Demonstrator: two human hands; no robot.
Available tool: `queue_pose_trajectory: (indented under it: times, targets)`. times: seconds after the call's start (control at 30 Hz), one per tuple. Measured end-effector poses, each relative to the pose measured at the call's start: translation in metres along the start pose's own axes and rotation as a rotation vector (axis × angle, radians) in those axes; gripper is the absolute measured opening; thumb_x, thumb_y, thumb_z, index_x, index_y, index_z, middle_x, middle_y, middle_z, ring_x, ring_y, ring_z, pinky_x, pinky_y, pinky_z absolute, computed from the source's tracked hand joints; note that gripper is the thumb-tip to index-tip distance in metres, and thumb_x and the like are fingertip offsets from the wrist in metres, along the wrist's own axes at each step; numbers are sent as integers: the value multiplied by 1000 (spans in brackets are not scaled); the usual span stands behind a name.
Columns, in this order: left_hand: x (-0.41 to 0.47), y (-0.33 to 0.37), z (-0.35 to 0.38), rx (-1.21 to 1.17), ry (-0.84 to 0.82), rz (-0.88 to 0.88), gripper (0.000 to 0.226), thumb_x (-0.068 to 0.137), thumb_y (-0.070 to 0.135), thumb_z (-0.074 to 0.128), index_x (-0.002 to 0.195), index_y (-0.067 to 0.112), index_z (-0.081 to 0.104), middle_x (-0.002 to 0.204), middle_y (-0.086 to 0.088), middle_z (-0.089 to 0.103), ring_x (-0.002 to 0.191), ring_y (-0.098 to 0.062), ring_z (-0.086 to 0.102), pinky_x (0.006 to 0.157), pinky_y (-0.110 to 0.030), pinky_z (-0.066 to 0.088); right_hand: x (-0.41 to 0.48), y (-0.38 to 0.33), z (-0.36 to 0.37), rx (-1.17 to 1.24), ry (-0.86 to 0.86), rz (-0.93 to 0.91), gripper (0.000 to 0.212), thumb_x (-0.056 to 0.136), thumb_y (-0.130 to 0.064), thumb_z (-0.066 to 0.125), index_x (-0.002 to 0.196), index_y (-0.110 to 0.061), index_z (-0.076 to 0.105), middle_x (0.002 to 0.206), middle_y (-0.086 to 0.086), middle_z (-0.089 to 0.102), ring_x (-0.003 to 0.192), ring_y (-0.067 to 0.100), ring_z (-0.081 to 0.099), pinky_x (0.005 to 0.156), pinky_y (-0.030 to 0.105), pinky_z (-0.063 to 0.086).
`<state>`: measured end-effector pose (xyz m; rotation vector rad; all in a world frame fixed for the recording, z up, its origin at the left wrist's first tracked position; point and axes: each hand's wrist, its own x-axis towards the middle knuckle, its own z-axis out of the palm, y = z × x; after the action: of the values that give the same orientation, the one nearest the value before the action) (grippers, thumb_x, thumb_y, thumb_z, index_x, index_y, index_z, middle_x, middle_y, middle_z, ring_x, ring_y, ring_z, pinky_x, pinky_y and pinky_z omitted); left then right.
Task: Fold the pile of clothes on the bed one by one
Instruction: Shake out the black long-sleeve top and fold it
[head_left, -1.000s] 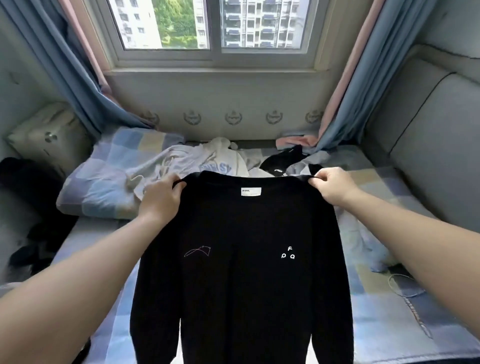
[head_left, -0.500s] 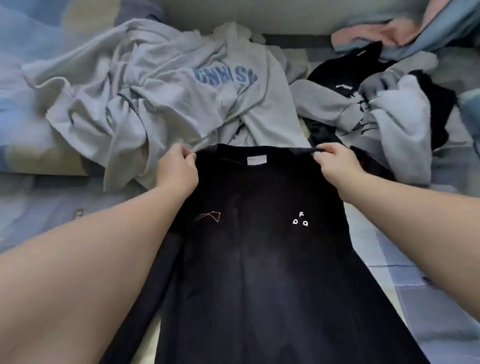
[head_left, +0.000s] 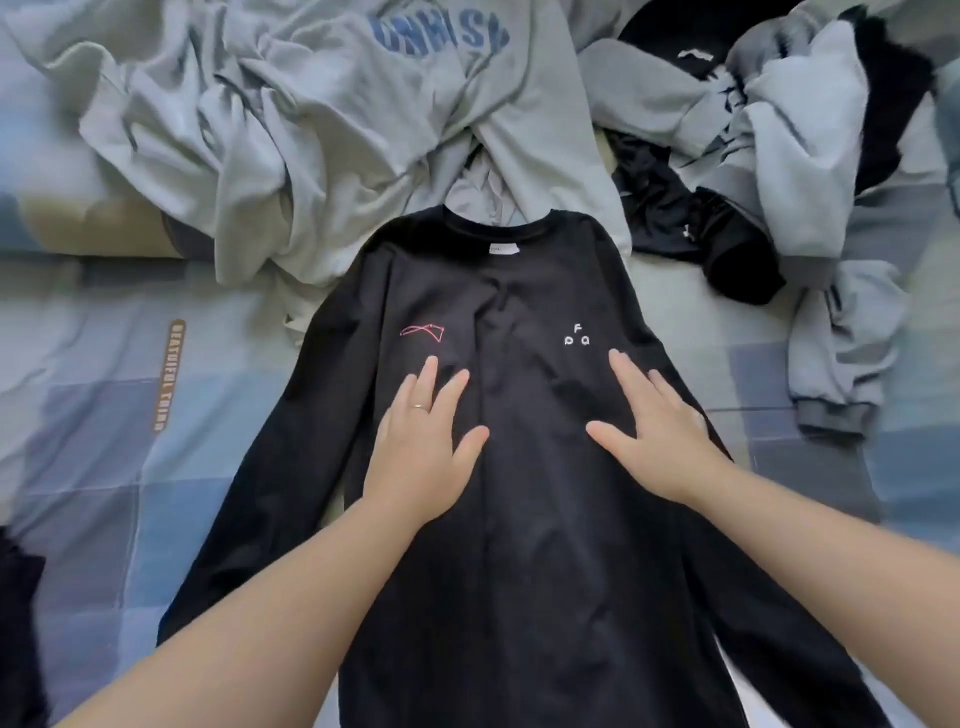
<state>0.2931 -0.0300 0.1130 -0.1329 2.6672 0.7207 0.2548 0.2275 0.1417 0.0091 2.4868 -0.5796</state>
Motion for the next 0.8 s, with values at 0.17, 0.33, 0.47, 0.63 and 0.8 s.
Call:
queue_pose_trajectory:
  times: [0.17,0.33,0.47,0.63,0.8]
  targets:
    - [-119,-9,48,19,-140,-168,68,100,54,47,158,33,21,169,6,0,154,-20,5,120,-43,26,-97,58,40,-38,-101,44,78,100,-47,51,160,-38,3,167,-17,9,155,19,5,120,51,17]
    - [-227,-40,124,45,-199,-351,78,93,53,61,157,32,23,169,2,3,153,-26,9,118,-47,29,-168,128,111,26,-194,138,83,97,-44,59,160,-36,7,166,-9,21,152,22,20,118,54,26]
    - [-285,-67,180,110,-219,-399,95,85,50,73,159,32,16,169,1,-6,153,-29,4,121,-47,26,-205,176,175,-40,-245,133,96,90,-45,69,160,-35,5,169,-2,5,155,21,6,122,50,22]
    - [-295,-83,217,223,-60,-327,87,84,45,76,155,33,26,168,-3,6,151,-31,11,114,-53,28,-217,208,219,-352,-206,59,102,81,-52,74,156,-45,5,166,-9,-14,154,22,-6,112,58,32]
    - [-298,-94,226,206,63,-154,34,89,12,68,121,16,58,124,-9,50,105,-39,47,82,-51,46,-225,221,230,-208,149,-103,30,90,-13,62,119,-20,66,132,7,54,121,35,50,91,51,46]
